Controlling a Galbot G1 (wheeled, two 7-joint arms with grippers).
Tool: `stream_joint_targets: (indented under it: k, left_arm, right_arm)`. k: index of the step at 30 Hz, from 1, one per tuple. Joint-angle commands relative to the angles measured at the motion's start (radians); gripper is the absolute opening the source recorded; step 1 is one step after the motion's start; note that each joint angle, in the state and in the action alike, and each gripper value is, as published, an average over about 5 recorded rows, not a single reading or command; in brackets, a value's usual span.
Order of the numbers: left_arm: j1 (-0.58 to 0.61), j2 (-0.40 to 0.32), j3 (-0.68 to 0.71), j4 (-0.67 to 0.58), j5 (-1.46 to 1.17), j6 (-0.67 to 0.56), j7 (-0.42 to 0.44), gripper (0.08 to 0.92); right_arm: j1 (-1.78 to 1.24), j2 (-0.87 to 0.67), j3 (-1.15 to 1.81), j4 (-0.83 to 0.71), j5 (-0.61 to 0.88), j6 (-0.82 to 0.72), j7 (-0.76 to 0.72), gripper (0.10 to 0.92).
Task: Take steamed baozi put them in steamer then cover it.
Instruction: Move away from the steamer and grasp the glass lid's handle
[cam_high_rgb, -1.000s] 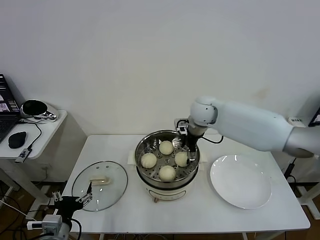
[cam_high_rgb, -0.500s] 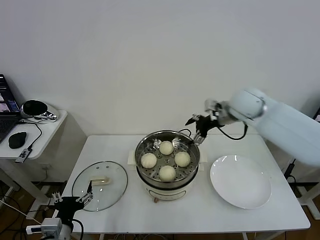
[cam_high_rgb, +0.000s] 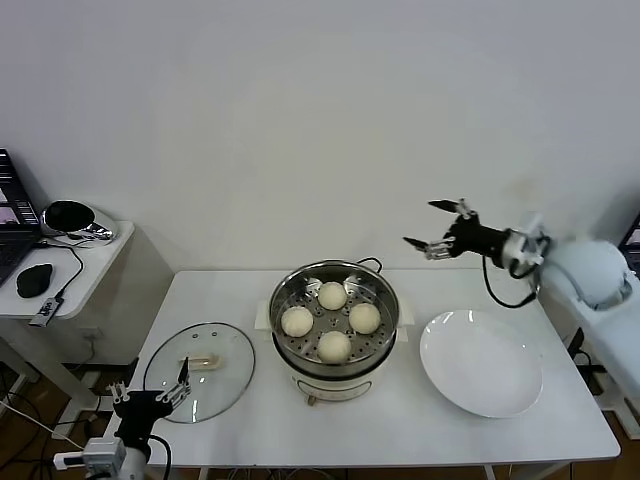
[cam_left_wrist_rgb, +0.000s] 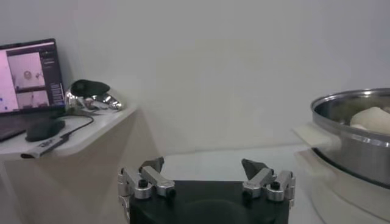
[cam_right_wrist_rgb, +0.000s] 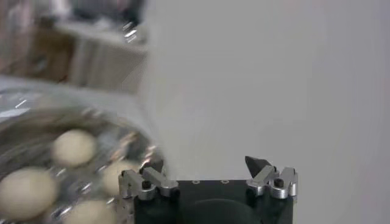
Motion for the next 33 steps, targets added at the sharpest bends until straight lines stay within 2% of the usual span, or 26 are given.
stream_joint_targets:
  k: [1, 5, 12, 18, 23, 26, 30, 33]
  left_arm:
    - [-0.032, 0.027, 0.004, 0.017, -0.002, -0.012, 0.007, 0.823]
    - [-0.056, 0.04, 0.012, 0.037, 0.052, -0.013, 0.024, 0.823]
    - [-0.099, 0.069, 0.015, 0.099, 0.237, -0.059, 0.02, 0.823]
    - [-0.082, 0.112, 0.029, 0.159, 0.651, -0.212, -0.023, 0.823]
    - [-0.084, 0.15, 0.098, 0.238, 1.098, -0.431, -0.09, 0.823]
    - [-0.095, 0.173, 0.157, 0.273, 1.237, -0.432, -0.134, 0.823]
    - [-0.104, 0.209, 0.182, 0.294, 1.295, -0.419, -0.061, 0.823]
    - [-0.135, 0.205, 0.174, 0.346, 1.287, -0.433, -0.036, 0.823]
  right_arm:
    - [-0.654, 0.254, 0.57, 0.061, 0.062, 0.246, 0.225, 0.823]
    - [-0.75, 0.401, 0.617, 0.059, 0.071, 0.297, 0.241, 0.823]
    - [-0.816, 0.634, 0.661, 0.102, 0.033, 0.256, 0.228, 0.823]
    - [-0.89, 0.663, 0.647, 0.109, -0.019, 0.267, 0.223, 0.823]
    - [-0.915, 0.663, 0.639, 0.098, -0.017, 0.245, 0.219, 0.823]
    - [-0.935, 0.669, 0.623, 0.11, -0.015, 0.212, 0.219, 0.823]
    - [-0.959, 0.688, 0.614, 0.128, -0.026, 0.198, 0.216, 0.823]
    - [-0.969, 0.692, 0.607, 0.131, -0.041, 0.204, 0.213, 0.823]
